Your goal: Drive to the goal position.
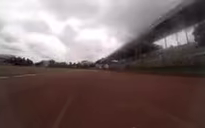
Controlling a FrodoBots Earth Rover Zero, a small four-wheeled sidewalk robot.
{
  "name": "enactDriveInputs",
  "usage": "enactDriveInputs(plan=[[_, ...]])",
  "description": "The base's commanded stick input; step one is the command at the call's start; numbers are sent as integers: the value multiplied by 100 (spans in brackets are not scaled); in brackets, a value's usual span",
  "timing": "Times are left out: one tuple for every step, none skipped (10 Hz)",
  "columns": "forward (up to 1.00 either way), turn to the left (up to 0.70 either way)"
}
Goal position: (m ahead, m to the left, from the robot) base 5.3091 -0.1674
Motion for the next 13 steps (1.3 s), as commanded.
enactDriveInputs(plan=[[70, 0], [70, 0], [70, 0], [70, 0], [70, 0], [70, 0], [70, 0], [70, 0], [70, 0], [70, 0], [70, 0], [70, 0], [70, 0]])
